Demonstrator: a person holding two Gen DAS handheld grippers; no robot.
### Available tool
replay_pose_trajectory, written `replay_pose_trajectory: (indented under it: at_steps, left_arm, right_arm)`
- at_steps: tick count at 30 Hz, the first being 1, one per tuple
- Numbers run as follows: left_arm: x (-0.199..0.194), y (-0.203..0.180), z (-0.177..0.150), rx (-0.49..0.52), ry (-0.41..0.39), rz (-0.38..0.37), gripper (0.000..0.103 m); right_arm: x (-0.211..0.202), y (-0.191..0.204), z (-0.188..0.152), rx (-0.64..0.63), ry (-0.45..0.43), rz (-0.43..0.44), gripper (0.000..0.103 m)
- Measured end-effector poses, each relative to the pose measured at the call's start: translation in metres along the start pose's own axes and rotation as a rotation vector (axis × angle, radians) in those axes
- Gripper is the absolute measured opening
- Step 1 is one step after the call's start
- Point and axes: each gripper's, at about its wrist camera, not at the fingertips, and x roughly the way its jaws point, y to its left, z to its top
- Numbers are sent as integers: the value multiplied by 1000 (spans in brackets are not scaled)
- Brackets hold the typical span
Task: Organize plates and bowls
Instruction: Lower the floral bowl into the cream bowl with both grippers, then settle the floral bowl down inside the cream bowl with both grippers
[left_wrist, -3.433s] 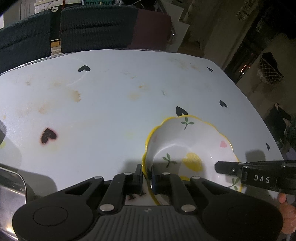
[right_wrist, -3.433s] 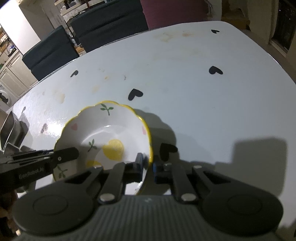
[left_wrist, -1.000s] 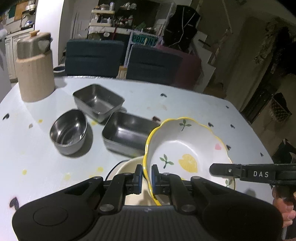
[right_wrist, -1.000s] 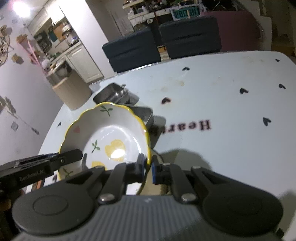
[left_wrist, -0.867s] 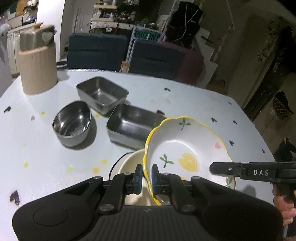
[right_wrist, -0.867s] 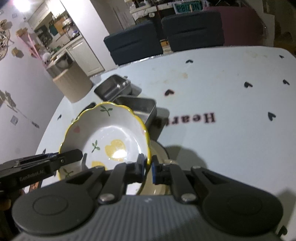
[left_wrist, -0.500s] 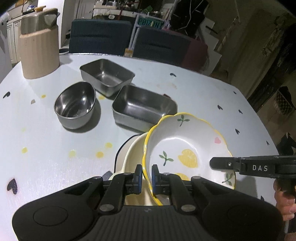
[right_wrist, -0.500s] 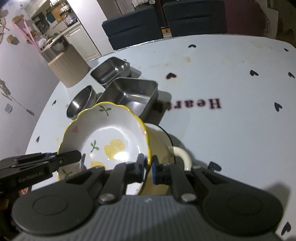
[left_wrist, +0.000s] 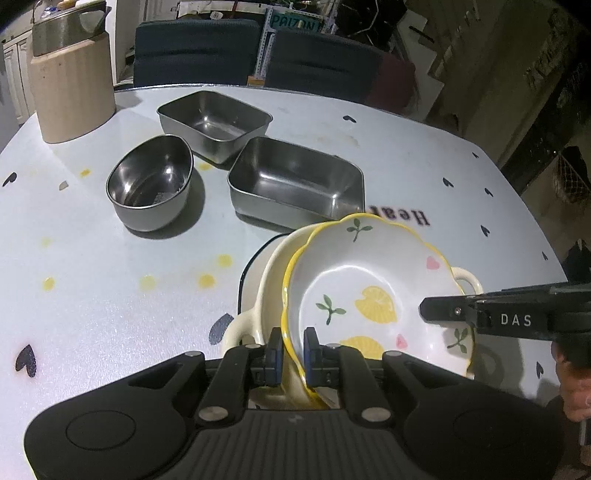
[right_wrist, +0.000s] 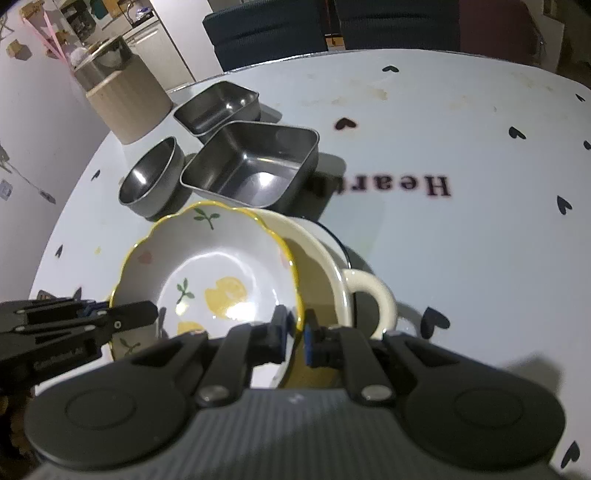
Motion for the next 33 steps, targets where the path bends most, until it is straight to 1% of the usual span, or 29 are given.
replay_pose_trajectory:
  at_steps: [6, 12, 18, 30, 33]
  left_arm:
    - [4, -3, -2, 30, 16, -3, 12]
    - [5, -2, 0, 30, 25, -13, 12]
    - [5, 3, 1, 17, 32, -28, 12]
    - [3, 2, 0, 20, 36, -32, 12]
    - [2, 2, 1, 17, 37, -29, 14]
  right_arm:
    - [4, 0, 1, -6, 10, -17, 12]
    - [6, 2, 0, -23, 14, -42, 12]
    - [4, 1, 1, -29, 15, -39, 11]
    - [5, 0, 1, -18, 16, -34, 11]
    - [5, 0, 2, -17, 17, -32, 11]
